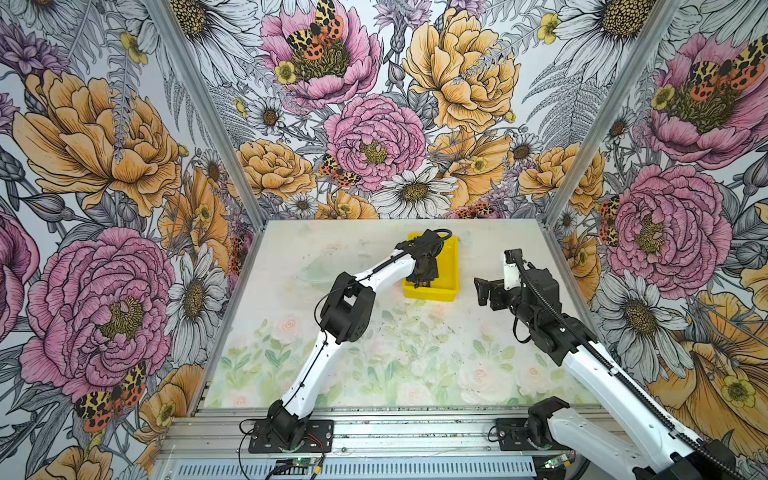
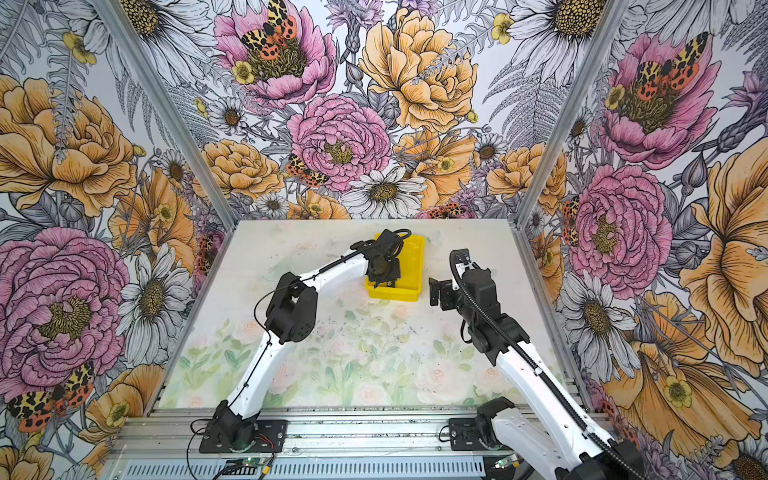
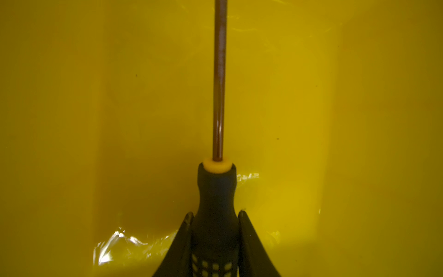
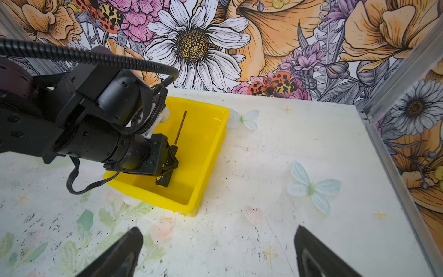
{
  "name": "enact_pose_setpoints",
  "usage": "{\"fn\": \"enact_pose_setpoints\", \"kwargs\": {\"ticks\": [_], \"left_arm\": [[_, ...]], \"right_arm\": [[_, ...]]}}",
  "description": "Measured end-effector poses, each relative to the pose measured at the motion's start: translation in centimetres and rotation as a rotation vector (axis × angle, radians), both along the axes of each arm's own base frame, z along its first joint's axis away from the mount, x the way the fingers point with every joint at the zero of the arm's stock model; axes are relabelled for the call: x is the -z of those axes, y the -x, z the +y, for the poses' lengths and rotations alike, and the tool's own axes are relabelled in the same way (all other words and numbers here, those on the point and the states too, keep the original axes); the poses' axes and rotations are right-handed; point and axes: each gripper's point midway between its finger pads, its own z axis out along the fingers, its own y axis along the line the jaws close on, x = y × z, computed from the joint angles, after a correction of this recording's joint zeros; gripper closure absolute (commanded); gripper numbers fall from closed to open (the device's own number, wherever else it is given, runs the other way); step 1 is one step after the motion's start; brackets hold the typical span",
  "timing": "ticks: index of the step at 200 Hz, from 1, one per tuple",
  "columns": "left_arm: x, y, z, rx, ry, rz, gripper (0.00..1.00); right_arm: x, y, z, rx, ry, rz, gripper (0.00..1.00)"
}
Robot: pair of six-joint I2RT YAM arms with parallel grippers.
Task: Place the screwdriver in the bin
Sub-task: 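Lower the screwdriver into the bin and open the left gripper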
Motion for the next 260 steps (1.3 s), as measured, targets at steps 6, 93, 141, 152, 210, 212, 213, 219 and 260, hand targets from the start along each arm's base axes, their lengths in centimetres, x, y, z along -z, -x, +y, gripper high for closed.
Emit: {"fn": "enact_pose_setpoints", "kwargs": {"ticks": [6, 93, 141, 152, 210, 212, 213, 219, 260], "left_arm": [[0.0, 0.0, 0.0, -0.003, 0.0, 0.0, 0.81], [0.0, 0.0, 0.0, -0.004, 0.0, -0.001, 0.52], [-0.5, -0.1, -0.1, 0.014, 0.001, -0.014, 0.32], [-0.8, 0.0, -0.3, 0.025, 0.001, -0.018, 0.29], [-6.9, 0.8, -0.4, 0.051, 0.05, -0.089, 0.18], [-7.2, 0.8, -0.4, 0.052, 0.052, -0.093, 0.18], [-7.4, 0.9, -0.4, 0.053, 0.054, -0.096, 0.18], [-8.4, 1.1, -0.4, 0.057, 0.063, -0.108, 0.16], [-12.7, 3.7, 1.1, 0.09, 0.072, -0.157, 0.04]], "right_arm": [[-0.1, 0.1, -0.1, 0.004, 0.001, -0.002, 0.01], [-0.7, 0.8, -1.7, 0.058, 0.018, -0.03, 0.01], [-0.6, 0.8, -1.9, 0.065, 0.023, -0.026, 0.01], [-0.5, 0.8, -1.9, 0.065, 0.023, -0.026, 0.01], [-0.2, 1.1, -2.0, 0.065, 0.024, -0.021, 0.01], [-0.2, 1.1, -2.0, 0.065, 0.024, -0.021, 0.01], [-0.1, 1.1, -2.0, 0.065, 0.024, -0.021, 0.01], [0.0, 1.2, -2.0, 0.065, 0.025, -0.018, 0.01], [0.2, 1.8, -2.4, 0.076, 0.021, -0.024, 0.01]]}}
